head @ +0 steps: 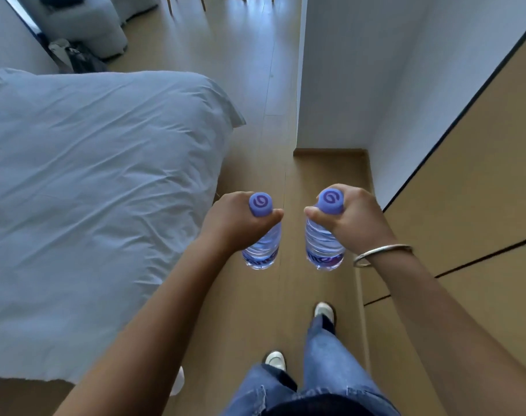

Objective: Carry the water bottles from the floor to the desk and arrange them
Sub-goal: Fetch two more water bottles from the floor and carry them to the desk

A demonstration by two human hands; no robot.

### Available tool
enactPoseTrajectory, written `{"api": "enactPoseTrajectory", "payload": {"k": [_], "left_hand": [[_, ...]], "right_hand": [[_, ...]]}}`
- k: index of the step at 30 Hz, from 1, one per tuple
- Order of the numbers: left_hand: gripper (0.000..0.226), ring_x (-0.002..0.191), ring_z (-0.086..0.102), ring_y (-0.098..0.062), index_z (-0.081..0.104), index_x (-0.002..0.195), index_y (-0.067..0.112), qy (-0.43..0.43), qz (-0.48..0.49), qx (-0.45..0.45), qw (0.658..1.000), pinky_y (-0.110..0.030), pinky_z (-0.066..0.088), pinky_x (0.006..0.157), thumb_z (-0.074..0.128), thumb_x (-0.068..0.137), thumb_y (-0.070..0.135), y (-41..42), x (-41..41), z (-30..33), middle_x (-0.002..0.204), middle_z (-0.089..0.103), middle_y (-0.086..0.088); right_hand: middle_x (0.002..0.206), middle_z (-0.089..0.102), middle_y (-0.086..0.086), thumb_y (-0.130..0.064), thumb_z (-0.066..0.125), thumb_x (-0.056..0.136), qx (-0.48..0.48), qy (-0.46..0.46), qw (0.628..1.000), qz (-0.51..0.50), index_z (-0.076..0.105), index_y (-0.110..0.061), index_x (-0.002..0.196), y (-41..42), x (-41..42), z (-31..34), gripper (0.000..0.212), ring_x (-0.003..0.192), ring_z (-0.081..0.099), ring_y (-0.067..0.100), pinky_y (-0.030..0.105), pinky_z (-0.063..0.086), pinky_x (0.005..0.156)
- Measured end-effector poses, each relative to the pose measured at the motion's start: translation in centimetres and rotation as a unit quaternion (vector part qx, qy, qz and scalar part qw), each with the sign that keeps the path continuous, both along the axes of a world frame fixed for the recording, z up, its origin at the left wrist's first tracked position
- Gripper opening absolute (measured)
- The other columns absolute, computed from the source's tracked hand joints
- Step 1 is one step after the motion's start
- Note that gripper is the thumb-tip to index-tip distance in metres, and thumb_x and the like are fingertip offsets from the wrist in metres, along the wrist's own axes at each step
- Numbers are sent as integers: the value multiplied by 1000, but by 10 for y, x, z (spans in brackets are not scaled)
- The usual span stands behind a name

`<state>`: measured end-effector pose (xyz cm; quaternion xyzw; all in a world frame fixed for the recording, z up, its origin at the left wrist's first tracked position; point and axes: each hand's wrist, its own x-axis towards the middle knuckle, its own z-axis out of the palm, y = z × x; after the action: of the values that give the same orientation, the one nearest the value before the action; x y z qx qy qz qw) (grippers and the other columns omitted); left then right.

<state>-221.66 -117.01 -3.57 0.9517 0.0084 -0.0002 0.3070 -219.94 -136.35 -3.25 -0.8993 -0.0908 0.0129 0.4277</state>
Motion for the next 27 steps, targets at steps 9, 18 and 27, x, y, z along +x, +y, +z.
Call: {"api": "enactPoseTrajectory", "payload": {"k": [9, 18, 27], "left_hand": [[38, 57, 51, -17, 60, 64, 9, -3, 36, 7, 999, -27, 39, 53, 61, 80, 43, -50, 164, -5, 56, 56, -1], [47, 68, 60, -28, 62, 67, 3, -29, 67, -3, 997, -37, 46, 64, 58, 77, 49, -70, 286, 9, 65, 63, -13], [48, 64, 54, -29, 58, 64, 1, -32, 87, 5, 996, -36, 44, 61, 61, 81, 46, -51, 395, -4, 63, 60, -16]], "right_hand": [[72, 63, 14, -40, 69, 77, -4, -3, 996, 86, 62, -5, 79, -40, 186, -3, 35, 72, 59, 32, 48, 52, 70], [66, 60, 10, -36, 70, 77, 10, -14, 993, 118, 61, -7, 74, -58, 317, 5, 31, 64, 57, 29, 32, 47, 60], [69, 63, 18, -35, 72, 75, 30, -1, 990, 139, 62, -1, 75, -39, 431, -7, 36, 68, 58, 36, 48, 52, 66]]}}
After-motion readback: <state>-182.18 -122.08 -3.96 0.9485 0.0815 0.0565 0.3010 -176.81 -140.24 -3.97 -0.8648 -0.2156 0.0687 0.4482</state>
